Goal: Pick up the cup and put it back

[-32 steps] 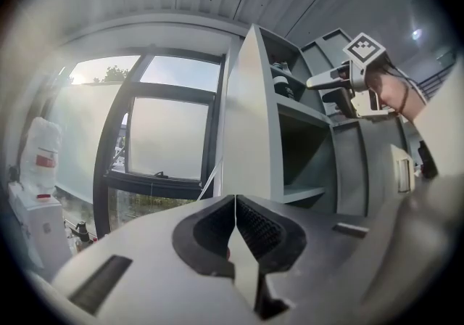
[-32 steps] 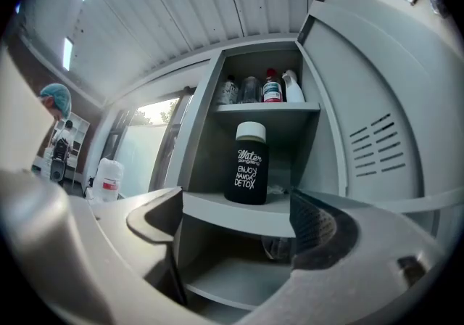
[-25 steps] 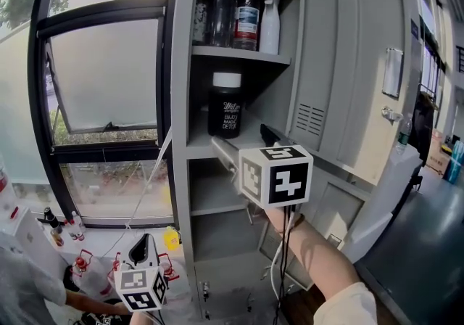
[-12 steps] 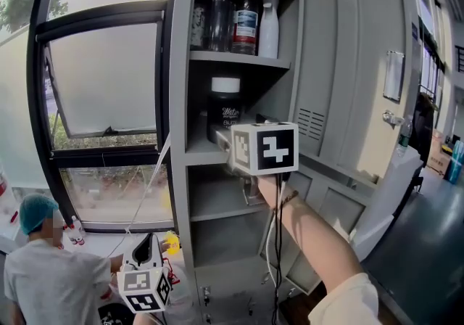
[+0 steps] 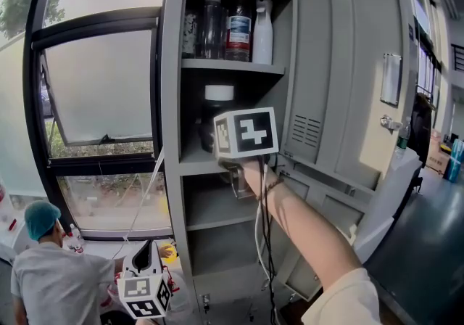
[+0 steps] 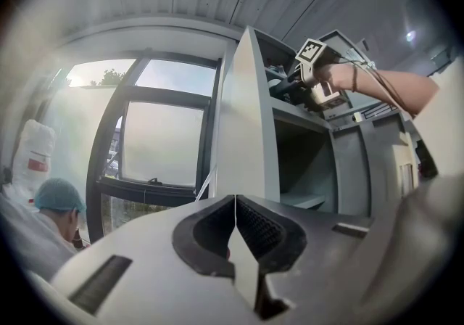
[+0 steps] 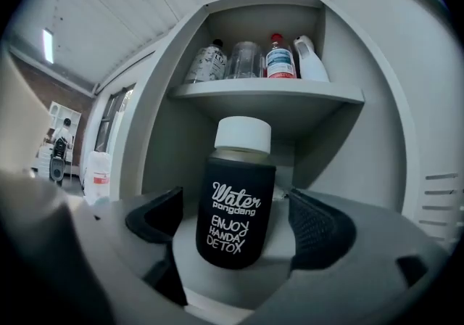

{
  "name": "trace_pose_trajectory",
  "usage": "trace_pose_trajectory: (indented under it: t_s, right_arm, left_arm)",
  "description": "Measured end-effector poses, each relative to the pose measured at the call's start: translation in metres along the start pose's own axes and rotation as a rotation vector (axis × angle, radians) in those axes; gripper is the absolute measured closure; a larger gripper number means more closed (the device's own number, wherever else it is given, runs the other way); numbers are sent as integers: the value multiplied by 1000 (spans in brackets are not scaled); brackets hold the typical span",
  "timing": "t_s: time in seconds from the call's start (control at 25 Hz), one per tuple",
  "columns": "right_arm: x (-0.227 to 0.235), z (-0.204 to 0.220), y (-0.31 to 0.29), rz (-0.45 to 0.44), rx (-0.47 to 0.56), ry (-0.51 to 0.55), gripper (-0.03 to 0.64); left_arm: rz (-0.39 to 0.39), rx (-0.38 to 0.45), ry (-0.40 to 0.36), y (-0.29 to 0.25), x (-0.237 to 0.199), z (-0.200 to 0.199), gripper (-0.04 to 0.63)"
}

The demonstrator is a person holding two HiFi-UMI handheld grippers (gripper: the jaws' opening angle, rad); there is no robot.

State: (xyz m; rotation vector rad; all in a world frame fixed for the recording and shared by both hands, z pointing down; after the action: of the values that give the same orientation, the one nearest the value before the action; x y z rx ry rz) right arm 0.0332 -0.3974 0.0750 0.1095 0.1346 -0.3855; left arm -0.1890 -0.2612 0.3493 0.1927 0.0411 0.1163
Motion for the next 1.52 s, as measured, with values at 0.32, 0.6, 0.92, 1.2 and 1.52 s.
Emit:
trace_pose_trajectory:
  t_s: [0.32, 0.6, 0.92, 1.2, 1.52]
  right_arm:
    - [1, 1, -21, -17, -46, -33, 175]
    - [2, 2, -40, -42, -104, -50, 175]
    - [-1, 1, -50, -41, -91, -66, 175]
    - [-1, 1, -53, -45, -94, -85, 187]
    - [-1, 1, -52, -69, -82, -92, 201]
  left_arm:
    - [-2, 2, 2, -8, 1, 1, 586]
    - [-14, -8, 2, -11, -4, 5, 586]
    - [-32, -18, 7, -10, -14, 11, 586]
    - [-41, -25, 21, -11, -20, 17, 586]
    - [-46, -21, 42, -7, -22, 19, 586]
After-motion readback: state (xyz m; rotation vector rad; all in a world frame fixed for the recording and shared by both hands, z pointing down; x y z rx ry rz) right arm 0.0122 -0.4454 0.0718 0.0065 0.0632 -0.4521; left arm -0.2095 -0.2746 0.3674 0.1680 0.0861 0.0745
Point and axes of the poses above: the fingertips, and each gripper's own axes: y backward along the fingers, x to its right, z out of its underside, the point moved 9 cm from there along y, backward along the fingers, and after that the axes turned 8 degrees about x, right-handed, at the moved point
